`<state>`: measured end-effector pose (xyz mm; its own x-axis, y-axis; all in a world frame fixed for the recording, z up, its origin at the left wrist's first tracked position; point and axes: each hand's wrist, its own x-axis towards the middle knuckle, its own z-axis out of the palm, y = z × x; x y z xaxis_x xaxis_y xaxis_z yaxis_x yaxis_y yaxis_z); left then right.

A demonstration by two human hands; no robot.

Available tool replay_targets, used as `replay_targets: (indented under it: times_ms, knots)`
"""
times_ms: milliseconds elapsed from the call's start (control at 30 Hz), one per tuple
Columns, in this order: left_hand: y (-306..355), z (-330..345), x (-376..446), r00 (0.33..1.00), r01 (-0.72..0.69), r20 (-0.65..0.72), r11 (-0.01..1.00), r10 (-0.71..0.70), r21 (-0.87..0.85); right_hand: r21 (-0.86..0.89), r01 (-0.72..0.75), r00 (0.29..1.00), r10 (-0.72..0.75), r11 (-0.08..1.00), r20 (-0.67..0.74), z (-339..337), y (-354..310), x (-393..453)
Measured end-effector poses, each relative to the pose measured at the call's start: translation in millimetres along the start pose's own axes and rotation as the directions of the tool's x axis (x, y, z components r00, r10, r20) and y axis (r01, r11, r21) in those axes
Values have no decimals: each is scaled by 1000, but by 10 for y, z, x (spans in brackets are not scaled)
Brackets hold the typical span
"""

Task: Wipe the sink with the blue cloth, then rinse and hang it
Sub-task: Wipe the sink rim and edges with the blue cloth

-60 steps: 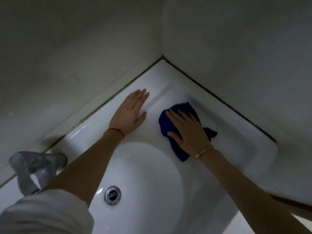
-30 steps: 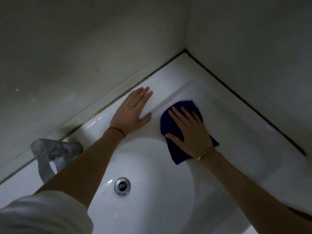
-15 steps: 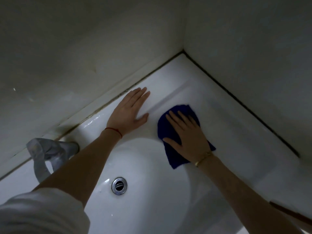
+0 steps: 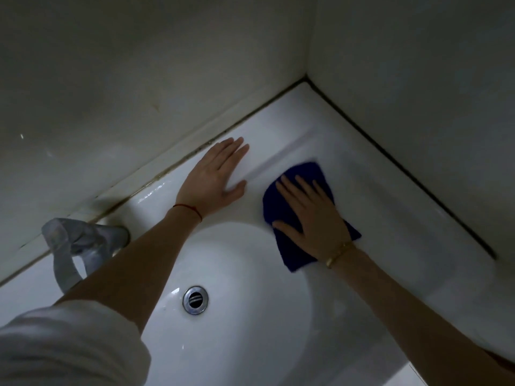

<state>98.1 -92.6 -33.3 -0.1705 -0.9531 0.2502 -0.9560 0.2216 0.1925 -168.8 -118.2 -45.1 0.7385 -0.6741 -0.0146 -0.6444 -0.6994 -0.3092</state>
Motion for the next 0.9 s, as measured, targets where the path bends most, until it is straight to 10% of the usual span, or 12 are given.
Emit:
replay_targets:
  times_ms: [900]
  knots:
    - [-14,29,-11,1000,-19,-11,1000,19,-14,-23,-402,915,403,915,-1,-34,-191,-738]
